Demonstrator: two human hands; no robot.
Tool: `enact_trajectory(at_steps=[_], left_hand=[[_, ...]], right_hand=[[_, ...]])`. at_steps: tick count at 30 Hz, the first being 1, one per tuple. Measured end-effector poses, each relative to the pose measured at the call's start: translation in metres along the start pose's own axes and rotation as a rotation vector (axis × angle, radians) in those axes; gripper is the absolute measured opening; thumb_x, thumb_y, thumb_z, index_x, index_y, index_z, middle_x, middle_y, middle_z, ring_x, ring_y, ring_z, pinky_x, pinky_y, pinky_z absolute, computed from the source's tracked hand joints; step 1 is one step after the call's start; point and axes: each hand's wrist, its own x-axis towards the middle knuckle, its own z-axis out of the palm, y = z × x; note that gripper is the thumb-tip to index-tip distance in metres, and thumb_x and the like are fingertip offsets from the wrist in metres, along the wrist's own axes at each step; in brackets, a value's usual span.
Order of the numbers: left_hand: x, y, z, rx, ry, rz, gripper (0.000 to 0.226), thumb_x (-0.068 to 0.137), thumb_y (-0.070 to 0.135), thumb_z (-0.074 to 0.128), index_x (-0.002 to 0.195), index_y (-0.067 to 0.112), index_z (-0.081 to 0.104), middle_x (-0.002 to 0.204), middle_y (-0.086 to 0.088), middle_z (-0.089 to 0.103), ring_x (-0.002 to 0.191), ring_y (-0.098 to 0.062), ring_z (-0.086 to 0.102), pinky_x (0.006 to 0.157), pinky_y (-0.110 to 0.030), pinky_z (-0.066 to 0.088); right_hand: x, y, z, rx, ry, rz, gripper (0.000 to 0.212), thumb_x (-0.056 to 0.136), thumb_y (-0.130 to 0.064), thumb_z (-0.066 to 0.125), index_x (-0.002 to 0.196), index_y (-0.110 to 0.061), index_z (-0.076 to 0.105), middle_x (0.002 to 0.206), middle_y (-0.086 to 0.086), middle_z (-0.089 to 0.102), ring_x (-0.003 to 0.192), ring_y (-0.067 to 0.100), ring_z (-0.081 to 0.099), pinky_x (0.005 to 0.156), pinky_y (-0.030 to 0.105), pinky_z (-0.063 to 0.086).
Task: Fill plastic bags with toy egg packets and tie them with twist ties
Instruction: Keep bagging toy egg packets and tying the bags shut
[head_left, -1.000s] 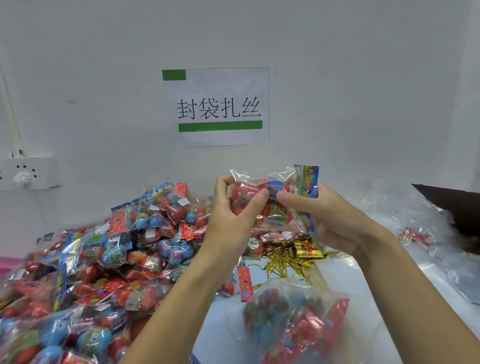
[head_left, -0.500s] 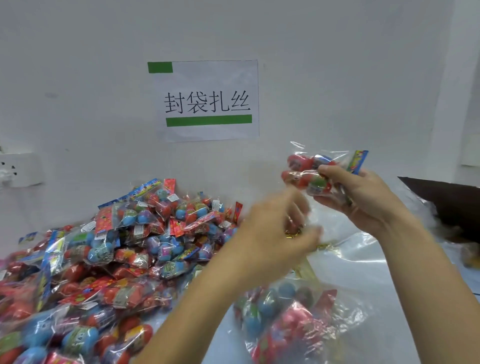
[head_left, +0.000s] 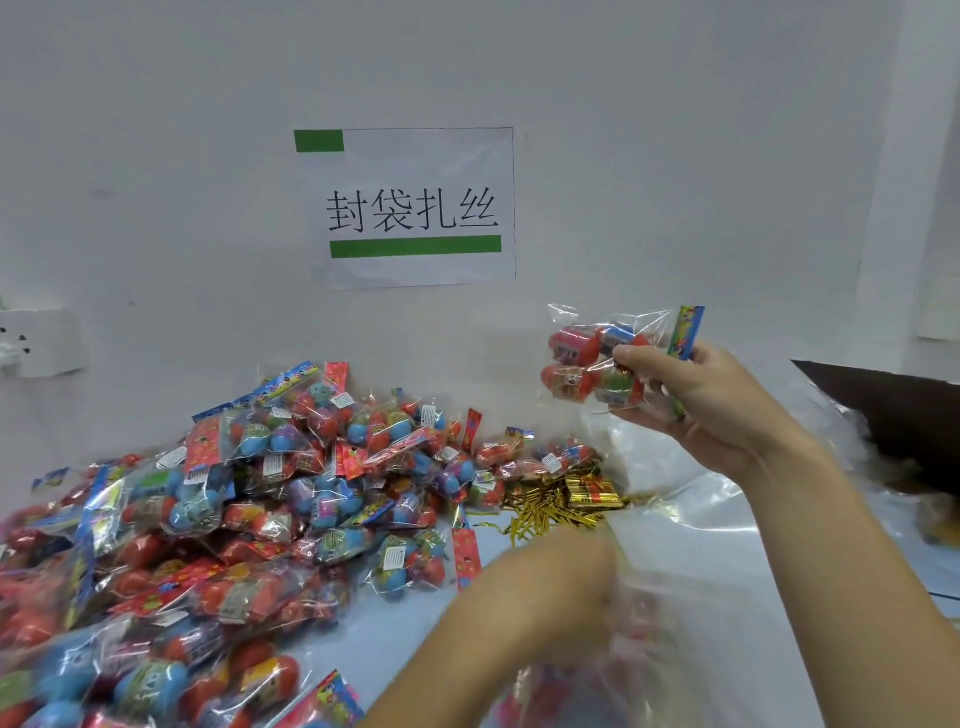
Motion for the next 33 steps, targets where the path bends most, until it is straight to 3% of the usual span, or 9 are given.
enact_trajectory(at_steps=[4, 7, 10, 14, 18, 24, 28, 31, 33], left_hand=[[0.003, -0.046, -0.021, -0.248, 0.244, -0.13, 0.032, 0.094, 0.013, 0.053, 0.062, 0.016, 0.054, 0.066, -0.001, 0.055, 0.052, -0.01, 0.048, 0.049, -0.021, 0.041], [0.001, -0.075, -0.036, -0.38, 0.403, -0.199, 0.024, 0.094, 0.02, 0.064, 0.07, 0.021, 0.063, 0.06, 0.002, 0.059, 0.043, -0.008, 0.048, 0.042, -0.018, 0.04], [-0.005, -0.09, -0.045, -0.634, 0.445, -0.186, 0.017, 0.088, 0.011, 0.07, 0.086, 0.02, 0.056, 0.066, 0.001, 0.064, 0.048, -0.006, 0.055, 0.048, -0.023, 0.05], [-0.012, -0.097, -0.053, -0.715, 0.46, -0.062, 0.034, 0.085, 0.001, 0.065, 0.075, 0.027, 0.045, 0.095, -0.009, 0.074, 0.073, -0.016, 0.062, 0.058, -0.029, 0.044], [-0.018, -0.093, -0.059, -0.821, 0.458, 0.034, 0.04, 0.087, -0.011, 0.057, 0.062, 0.021, 0.057, 0.102, -0.025, 0.072, 0.089, -0.027, 0.076, 0.068, -0.038, 0.061], [-0.02, -0.089, -0.064, -0.78, 0.508, -0.07, 0.039, 0.09, -0.005, 0.057, 0.078, 0.022, 0.081, 0.08, 0.003, 0.078, 0.078, -0.007, 0.072, 0.052, -0.013, 0.045], [-0.02, -0.085, -0.066, -0.785, 0.556, -0.119, 0.031, 0.091, 0.0, 0.058, 0.088, 0.021, 0.081, 0.076, 0.008, 0.076, 0.062, -0.006, 0.063, 0.057, -0.018, 0.049], [-0.021, -0.085, -0.067, -0.798, 0.583, -0.128, 0.027, 0.093, 0.003, 0.059, 0.103, 0.018, 0.079, 0.09, 0.005, 0.078, 0.079, -0.02, 0.072, 0.075, -0.032, 0.06], [-0.022, -0.084, -0.069, -0.778, 0.602, -0.105, 0.028, 0.093, 0.001, 0.058, 0.107, 0.016, 0.077, 0.093, 0.006, 0.078, 0.088, -0.015, 0.073, 0.082, -0.032, 0.06]], right_hand=[[-0.004, -0.011, 0.0, 0.065, -0.059, -0.006, 0.06, 0.071, -0.023, 0.074, 0.126, -0.002, 0.063, 0.116, 0.018, 0.072, 0.092, 0.026, 0.074, 0.078, 0.034, 0.063], [-0.009, -0.021, 0.004, 0.066, -0.145, -0.03, 0.058, 0.072, -0.024, 0.074, 0.126, -0.006, 0.066, 0.124, 0.02, 0.069, 0.103, 0.028, 0.072, 0.077, 0.032, 0.062], [-0.017, -0.032, 0.008, 0.007, -0.277, -0.049, 0.058, 0.071, -0.023, 0.076, 0.126, -0.007, 0.065, 0.119, 0.018, 0.071, 0.103, 0.028, 0.073, 0.073, 0.03, 0.061], [-0.028, -0.042, 0.014, -0.128, -0.405, -0.071, 0.061, 0.069, -0.017, 0.082, 0.125, -0.001, 0.062, 0.11, 0.019, 0.074, 0.098, 0.029, 0.074, 0.074, 0.028, 0.06], [-0.04, -0.051, 0.022, -0.352, -0.353, -0.159, 0.057, 0.058, -0.026, 0.082, 0.113, -0.025, 0.069, 0.102, 0.01, 0.077, 0.093, 0.027, 0.076, 0.074, 0.027, 0.061], [-0.054, -0.062, 0.034, -0.782, -0.347, -0.25, 0.039, 0.067, -0.025, 0.088, 0.097, -0.039, 0.07, 0.084, -0.01, 0.077, 0.073, 0.009, 0.075, 0.056, 0.018, 0.055], [-0.062, -0.064, 0.046, -0.967, -0.429, -0.226, 0.042, 0.067, -0.027, 0.088, 0.099, -0.042, 0.067, 0.086, -0.015, 0.076, 0.074, 0.007, 0.073, 0.062, 0.02, 0.057], [-0.064, -0.061, 0.053, -1.123, -0.451, -0.186, 0.042, 0.064, -0.035, 0.085, 0.101, -0.043, 0.065, 0.084, -0.018, 0.073, 0.067, 0.003, 0.069, 0.052, 0.017, 0.05], [-0.065, -0.056, 0.059, -1.218, -0.442, -0.155, 0.039, 0.064, -0.04, 0.084, 0.097, -0.045, 0.063, 0.08, -0.02, 0.072, 0.062, 0.0, 0.067, 0.048, 0.015, 0.046]])
